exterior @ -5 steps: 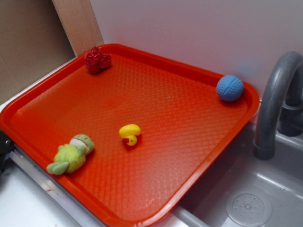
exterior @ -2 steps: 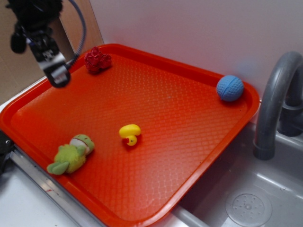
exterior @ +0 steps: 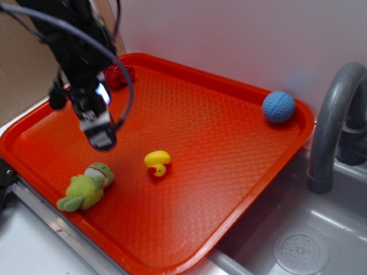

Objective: Grab the yellow duck.

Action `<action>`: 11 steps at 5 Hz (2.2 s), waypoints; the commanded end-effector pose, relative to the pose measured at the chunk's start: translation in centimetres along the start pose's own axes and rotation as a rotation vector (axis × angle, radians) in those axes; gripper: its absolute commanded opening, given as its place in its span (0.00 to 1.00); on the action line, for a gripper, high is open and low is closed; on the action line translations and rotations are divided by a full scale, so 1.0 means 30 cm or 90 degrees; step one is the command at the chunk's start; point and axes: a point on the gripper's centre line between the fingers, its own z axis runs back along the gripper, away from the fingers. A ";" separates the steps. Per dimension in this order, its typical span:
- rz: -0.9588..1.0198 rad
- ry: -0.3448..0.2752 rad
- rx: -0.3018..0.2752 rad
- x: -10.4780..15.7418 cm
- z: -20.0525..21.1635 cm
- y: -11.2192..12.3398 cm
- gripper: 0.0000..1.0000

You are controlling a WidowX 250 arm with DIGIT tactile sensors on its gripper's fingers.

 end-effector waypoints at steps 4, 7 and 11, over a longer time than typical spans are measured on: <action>-0.066 0.030 -0.004 0.040 -0.143 -0.122 1.00; -0.051 0.067 -0.010 0.059 -0.206 -0.097 0.54; -0.090 0.052 -0.055 0.124 -0.245 -0.105 1.00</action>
